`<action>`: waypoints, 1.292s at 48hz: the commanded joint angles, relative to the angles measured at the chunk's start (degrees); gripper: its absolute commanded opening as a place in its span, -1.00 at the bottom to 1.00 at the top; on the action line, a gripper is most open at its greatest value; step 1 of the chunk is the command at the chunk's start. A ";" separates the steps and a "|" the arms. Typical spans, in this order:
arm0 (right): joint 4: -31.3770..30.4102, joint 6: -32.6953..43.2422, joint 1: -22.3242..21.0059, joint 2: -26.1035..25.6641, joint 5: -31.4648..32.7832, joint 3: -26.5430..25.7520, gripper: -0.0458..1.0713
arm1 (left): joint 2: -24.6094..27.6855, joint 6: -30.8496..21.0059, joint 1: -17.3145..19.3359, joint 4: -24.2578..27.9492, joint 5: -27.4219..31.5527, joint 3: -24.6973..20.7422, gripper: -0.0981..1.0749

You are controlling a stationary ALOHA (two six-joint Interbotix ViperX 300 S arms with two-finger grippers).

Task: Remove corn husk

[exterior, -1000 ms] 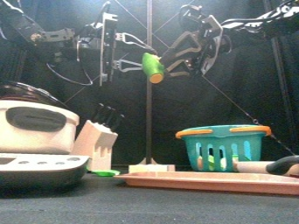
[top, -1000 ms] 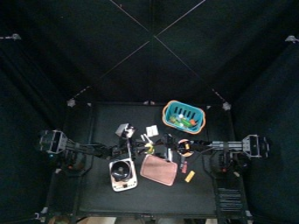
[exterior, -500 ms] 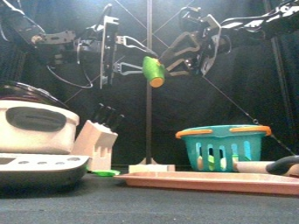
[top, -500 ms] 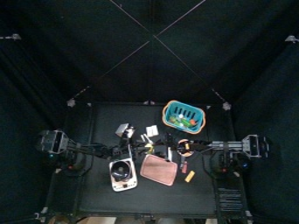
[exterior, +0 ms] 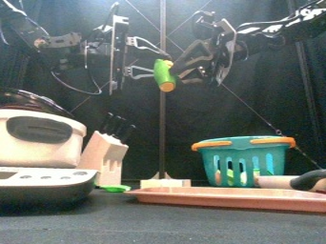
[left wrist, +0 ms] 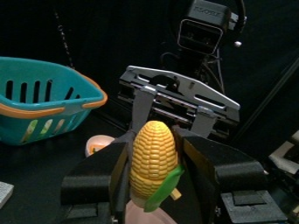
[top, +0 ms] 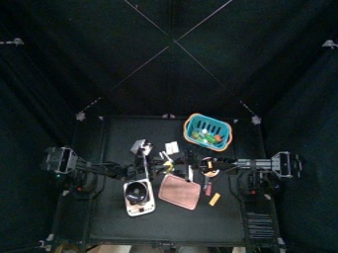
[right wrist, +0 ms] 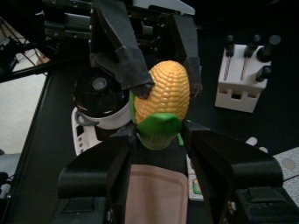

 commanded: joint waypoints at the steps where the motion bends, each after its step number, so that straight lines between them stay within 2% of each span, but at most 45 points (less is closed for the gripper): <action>1: 0.18 0.09 -0.26 -0.62 -0.35 -1.58 0.48 | -0.26 0.09 0.09 0.26 -0.70 -0.70 -0.14; 8: 0.26 0.09 -0.26 -0.70 -0.26 -1.58 0.37 | -0.26 0.09 0.09 0.26 -0.70 -0.62 -0.14; 22: 0.88 0.26 -0.62 -0.97 -0.18 -1.49 -0.13 | -0.26 0.09 0.18 0.18 -0.70 -0.35 -0.14; 42: 5.89 0.18 -3.34 -2.46 0.00 0.09 -0.81 | -0.26 0.00 0.09 0.18 -0.79 0.00 -0.14; 53: 9.58 0.18 -5.19 -4.13 0.00 1.58 -0.85 | -0.26 0.00 0.18 0.18 -0.70 0.18 -0.14; 62: 10.20 0.18 -5.54 -4.75 0.00 1.76 -0.85 | -0.26 0.00 0.09 0.18 -0.70 0.18 -0.14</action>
